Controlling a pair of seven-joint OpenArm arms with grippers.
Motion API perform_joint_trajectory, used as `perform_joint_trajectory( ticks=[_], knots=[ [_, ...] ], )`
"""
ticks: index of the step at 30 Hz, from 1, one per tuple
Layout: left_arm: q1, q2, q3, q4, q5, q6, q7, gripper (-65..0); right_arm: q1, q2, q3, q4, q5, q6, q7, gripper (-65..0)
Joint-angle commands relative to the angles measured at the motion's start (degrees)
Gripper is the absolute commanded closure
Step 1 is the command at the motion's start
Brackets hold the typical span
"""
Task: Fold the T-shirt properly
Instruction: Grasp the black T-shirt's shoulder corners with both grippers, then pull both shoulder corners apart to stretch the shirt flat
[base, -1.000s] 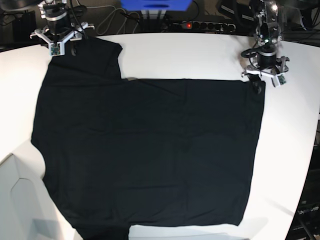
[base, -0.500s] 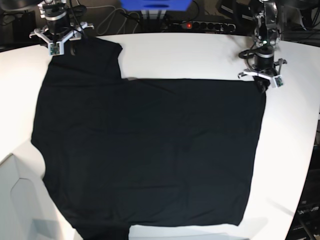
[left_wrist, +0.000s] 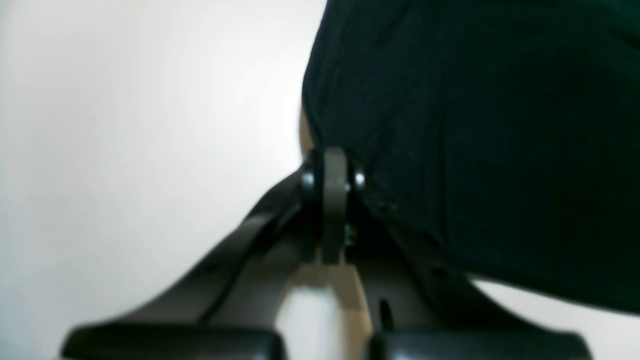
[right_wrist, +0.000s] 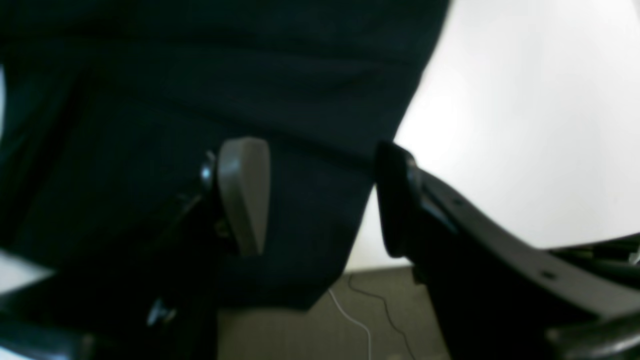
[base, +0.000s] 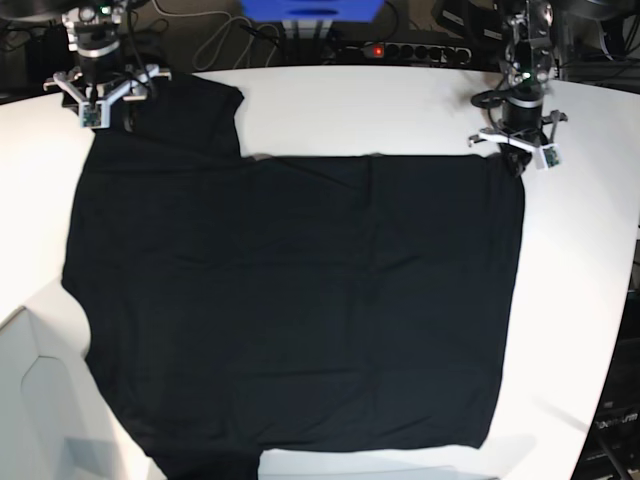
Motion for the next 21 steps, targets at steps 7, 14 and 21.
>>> perform_joint_trajectory(
  ticks=[7,14,21],
  knots=[
    [0.65,-0.54,-0.18,0.91,0.16,-0.14,-0.72,-0.1,4.86,0.36,4.58,-5.71,0.08,0.68,1.13,-36.5],
    [0.65,-0.54,-0.18,0.91,0.25,-0.14,-0.72,-0.1,6.27,2.47,4.93,-12.13,0.16,0.68,1.13,-36.5],
    [0.65,-0.62,-0.18,0.91,0.25,-0.14,-0.72,-0.1,8.99,2.47,4.84,-17.93,0.16,0.94,1.13,-36.2]
  ],
)
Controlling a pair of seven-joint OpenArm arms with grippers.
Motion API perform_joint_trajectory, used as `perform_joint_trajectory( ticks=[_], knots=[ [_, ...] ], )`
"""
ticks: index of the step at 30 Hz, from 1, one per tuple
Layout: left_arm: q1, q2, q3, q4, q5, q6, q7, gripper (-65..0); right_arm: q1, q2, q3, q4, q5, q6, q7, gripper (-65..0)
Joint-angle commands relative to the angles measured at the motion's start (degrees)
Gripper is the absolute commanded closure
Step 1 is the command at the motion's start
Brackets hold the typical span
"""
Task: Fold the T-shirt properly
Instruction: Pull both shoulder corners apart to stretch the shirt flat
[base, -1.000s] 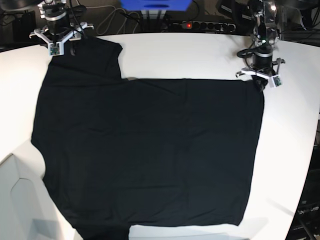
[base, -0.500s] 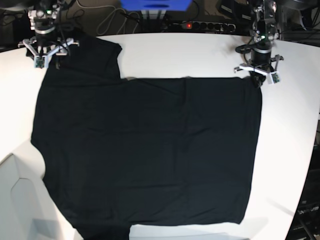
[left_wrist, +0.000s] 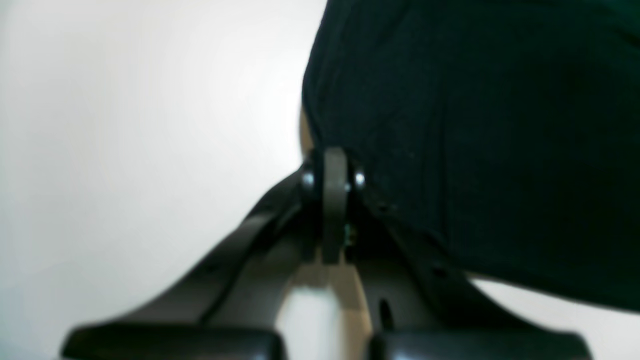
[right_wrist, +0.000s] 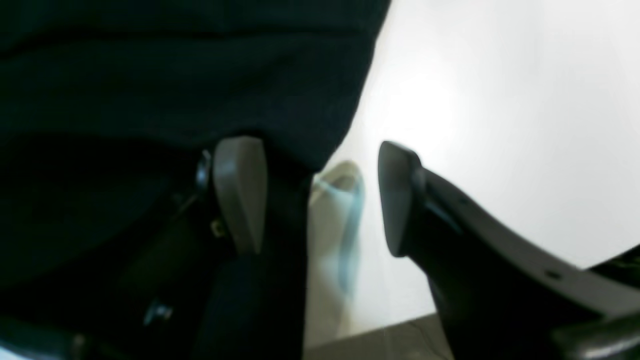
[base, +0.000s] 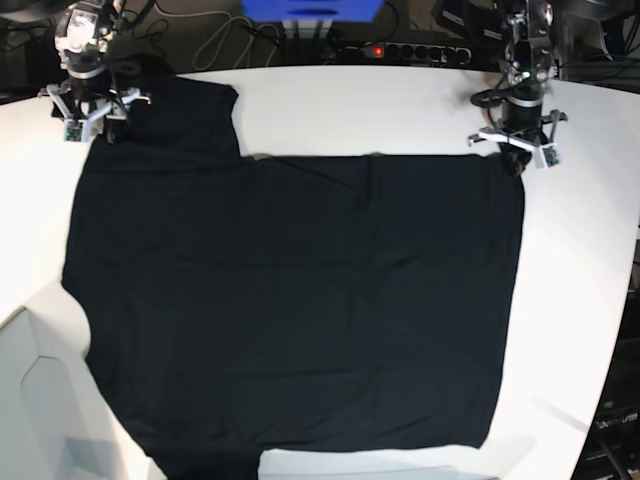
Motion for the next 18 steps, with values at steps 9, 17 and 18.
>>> perform_joint_trajectory(
  ticks=[9,17,18],
  knots=[
    [0.81,-0.65,-0.22,0.93,0.20,-0.06,-0.55,-0.1,-0.19,0.24,0.67,-1.28,-1.80,16.13,-3.44,-8.4],
    [1.42,-0.56,-0.31,0.93,0.20,-0.06,-0.63,-0.1,-0.10,0.33,3.74,0.12,-1.80,16.13,-3.35,0.0],
    [1.69,-0.56,-0.31,1.28,0.20,-0.06,-0.72,-0.1,-0.19,0.68,4.45,1.09,-1.63,16.13,-3.35,0.0]
  ],
)
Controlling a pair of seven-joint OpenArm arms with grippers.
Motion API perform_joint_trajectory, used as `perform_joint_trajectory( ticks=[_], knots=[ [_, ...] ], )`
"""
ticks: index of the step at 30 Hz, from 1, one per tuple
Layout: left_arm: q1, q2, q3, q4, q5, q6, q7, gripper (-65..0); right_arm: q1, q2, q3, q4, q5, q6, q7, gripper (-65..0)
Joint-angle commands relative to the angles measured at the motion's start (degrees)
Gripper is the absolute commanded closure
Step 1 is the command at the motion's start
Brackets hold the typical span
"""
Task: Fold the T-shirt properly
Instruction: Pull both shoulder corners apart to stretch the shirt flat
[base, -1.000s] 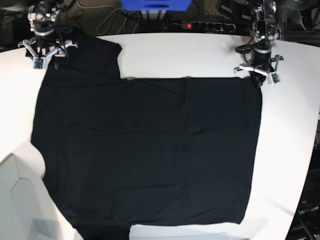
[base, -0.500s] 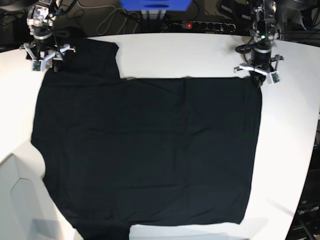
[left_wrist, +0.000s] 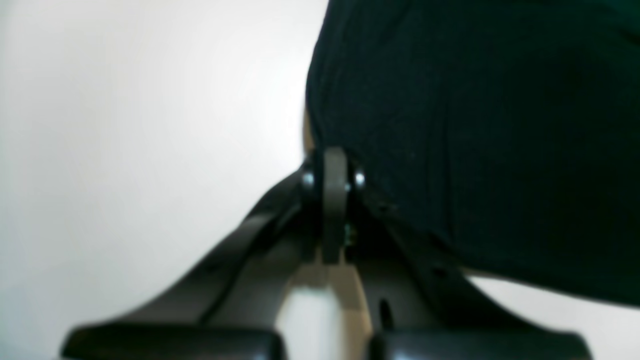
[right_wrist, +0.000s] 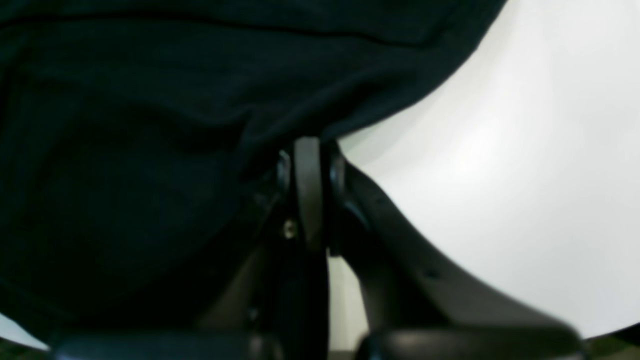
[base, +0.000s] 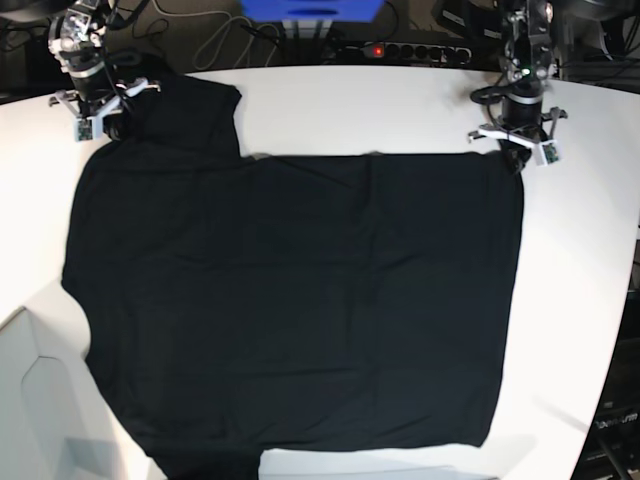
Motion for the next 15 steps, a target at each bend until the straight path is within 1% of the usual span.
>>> perform_joint_trajectory(
  ticks=[1,4,12,15],
  knots=[
    [0.64,-0.58,-0.31,1.77,0.20,-0.06,-0.07,-0.1,-0.82,0.70,1.39,1.29,-1.59,0.76,-1.41,0.0],
    [2.40,-0.58,-0.57,4.23,0.20,0.12,-0.07,-0.1,-1.08,0.53,3.15,4.37,-1.59,0.85,-1.41,0.0],
    [5.91,0.30,-4.70,10.38,0.12,0.03,-0.07,-0.1,-3.19,0.44,4.73,11.49,-1.50,0.85,-1.41,0.0],
    [7.41,0.39,-5.05,12.05,0.20,0.03,-0.07,-0.1,-4.25,-0.53,4.82,13.86,-1.50,0.94,-1.32,0.0]
  ],
)
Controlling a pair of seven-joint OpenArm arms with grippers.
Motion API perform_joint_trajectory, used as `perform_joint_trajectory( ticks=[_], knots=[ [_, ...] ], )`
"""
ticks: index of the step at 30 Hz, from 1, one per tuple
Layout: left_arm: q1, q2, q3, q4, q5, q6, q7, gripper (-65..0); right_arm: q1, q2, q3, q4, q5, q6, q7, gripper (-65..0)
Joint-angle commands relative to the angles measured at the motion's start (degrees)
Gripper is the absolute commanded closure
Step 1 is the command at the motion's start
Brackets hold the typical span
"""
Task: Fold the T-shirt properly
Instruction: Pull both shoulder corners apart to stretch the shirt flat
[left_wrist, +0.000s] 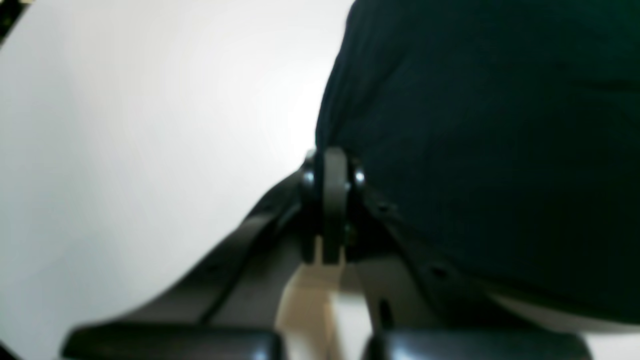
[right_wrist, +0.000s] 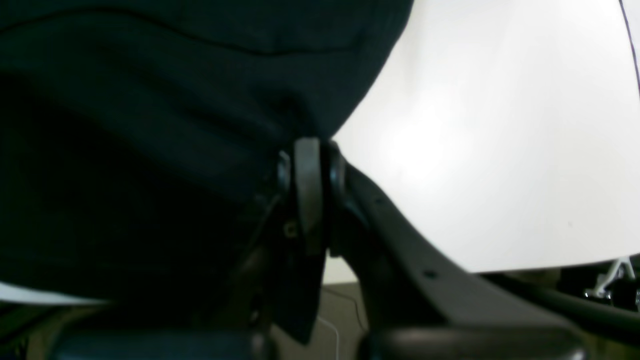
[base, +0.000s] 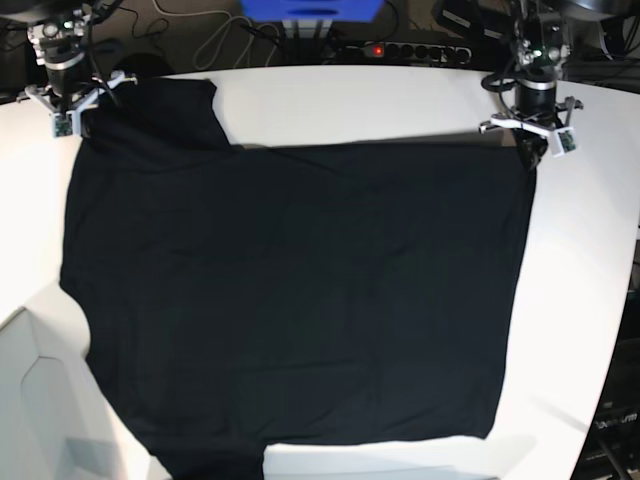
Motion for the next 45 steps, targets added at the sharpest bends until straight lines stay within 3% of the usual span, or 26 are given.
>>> perform_joint_trajectory(
  ticks=[1,6,11,15,28,34,41,45],
  knots=[
    [0.79,-0.60,-0.44,1.39,-0.12,0.03,-1.46,-0.1,-0.84,0.39,0.36,1.85,0.88,0.57,1.70,0.0],
    [2.28,-0.60,-0.44,1.30,-0.21,0.03,-1.46,-0.1,-3.30,0.21,0.27,2.99,0.88,1.18,1.79,0.0],
    [4.30,-0.24,-0.53,1.21,-0.30,0.03,-1.46,-0.1,-5.41,-0.14,1.68,2.99,0.88,7.20,1.79,0.0],
    [6.24,0.11,-0.62,1.39,-0.30,0.03,-1.46,-0.1,-5.59,-2.07,4.49,2.90,0.88,7.20,1.79,0.0],
    [10.28,0.11,-3.08,1.48,-0.39,-0.06,-1.55,-0.1,-10.07,-2.16,5.99,2.81,0.88,7.20,1.88,0.0],
    [7.73,0.11,-5.54,3.76,-0.12,-0.06,-1.46,-0.1,-7.44,-2.07,5.90,4.40,5.54,7.20,1.70,0.0],
    [2.99,0.11,-5.72,4.38,0.05,0.03,-1.38,-0.1,1.09,-1.98,5.55,4.83,5.46,7.20,1.35,0.0],
    [-0.09,0.11,-5.72,3.59,0.05,0.21,-1.38,-0.1,6.81,-1.81,5.37,4.66,5.46,7.20,-3.05,0.0]
  ],
)
